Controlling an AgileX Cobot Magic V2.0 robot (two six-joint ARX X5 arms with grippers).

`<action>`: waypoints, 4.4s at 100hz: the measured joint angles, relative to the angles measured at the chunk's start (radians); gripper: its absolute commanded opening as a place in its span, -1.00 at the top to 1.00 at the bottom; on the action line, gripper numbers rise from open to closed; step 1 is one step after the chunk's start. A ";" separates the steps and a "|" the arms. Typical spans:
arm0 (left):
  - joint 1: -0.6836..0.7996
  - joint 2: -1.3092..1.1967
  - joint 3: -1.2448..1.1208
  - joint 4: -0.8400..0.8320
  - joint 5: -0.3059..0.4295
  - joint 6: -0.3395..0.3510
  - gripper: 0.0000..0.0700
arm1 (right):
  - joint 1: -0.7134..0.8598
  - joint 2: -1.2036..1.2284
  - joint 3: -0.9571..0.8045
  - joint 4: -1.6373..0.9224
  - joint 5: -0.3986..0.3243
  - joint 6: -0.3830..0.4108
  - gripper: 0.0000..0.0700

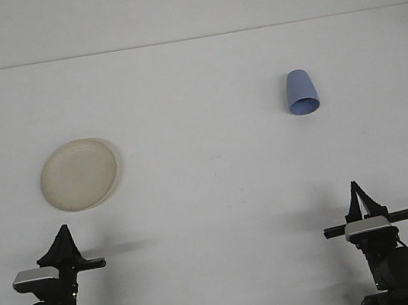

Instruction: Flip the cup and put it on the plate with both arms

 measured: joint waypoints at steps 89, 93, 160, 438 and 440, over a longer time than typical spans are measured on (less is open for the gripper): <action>0.000 0.000 0.000 0.000 0.000 0.000 0.97 | 0.000 0.000 0.000 0.000 -0.001 0.000 0.99; 0.000 0.000 0.000 0.000 0.000 0.000 0.97 | 0.000 0.000 0.000 0.001 -0.002 0.003 0.99; 0.000 0.000 0.000 0.000 0.000 0.000 0.97 | -0.004 0.214 0.291 -0.040 -0.004 0.501 0.91; 0.000 0.000 0.000 0.000 0.000 0.000 0.97 | -0.056 1.313 1.105 -0.338 -0.572 0.450 1.00; 0.000 0.000 0.000 0.000 0.000 0.000 0.97 | -0.043 1.305 1.105 -0.370 -0.584 0.450 1.00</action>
